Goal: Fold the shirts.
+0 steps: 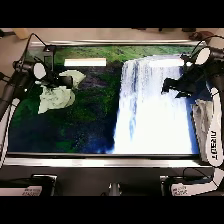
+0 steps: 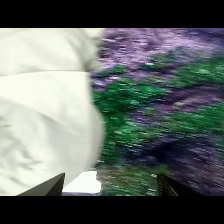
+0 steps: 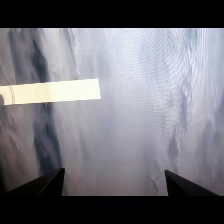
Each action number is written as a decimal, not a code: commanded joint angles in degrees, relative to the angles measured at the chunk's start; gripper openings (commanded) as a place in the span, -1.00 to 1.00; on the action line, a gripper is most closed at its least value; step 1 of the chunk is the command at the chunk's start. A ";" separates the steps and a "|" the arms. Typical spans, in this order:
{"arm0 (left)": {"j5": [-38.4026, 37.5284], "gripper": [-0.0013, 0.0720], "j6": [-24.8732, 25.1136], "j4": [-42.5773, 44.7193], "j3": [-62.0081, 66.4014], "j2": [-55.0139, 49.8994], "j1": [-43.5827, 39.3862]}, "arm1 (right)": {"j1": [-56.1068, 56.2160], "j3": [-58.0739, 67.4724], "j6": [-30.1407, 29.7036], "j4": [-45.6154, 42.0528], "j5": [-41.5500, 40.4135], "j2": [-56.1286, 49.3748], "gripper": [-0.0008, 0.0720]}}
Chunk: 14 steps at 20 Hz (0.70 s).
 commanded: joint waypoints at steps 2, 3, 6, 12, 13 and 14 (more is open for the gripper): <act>-3.56 1.00 -2.91 6.14 0.35 -6.80 7.13 | -0.02 0.04 -0.04 0.00 -3.74 -0.07 0.87; -3.96 1.00 -3.23 3.02 0.33 -8.61 9.51 | -0.02 0.04 -0.02 0.00 -4.57 -0.07 0.87; -2.67 1.00 -1.20 -6.64 0.35 -13.49 13.40 | -0.02 0.04 -0.02 0.04 -6.40 -0.07 0.86; -0.72 -0.90 0.07 -12.39 0.59 -17.94 11.37 | -0.02 0.04 -0.02 0.85 -4.83 -0.07 0.86; -0.72 -0.90 1.88 -12.39 1.27 -16.68 10.58 | -0.11 0.07 -0.02 0.85 -4.96 -0.04 0.86; -0.70 -0.90 4.04 -12.39 2.19 -14.23 9.46 | -0.20 0.07 -0.02 0.85 -4.92 0.02 0.86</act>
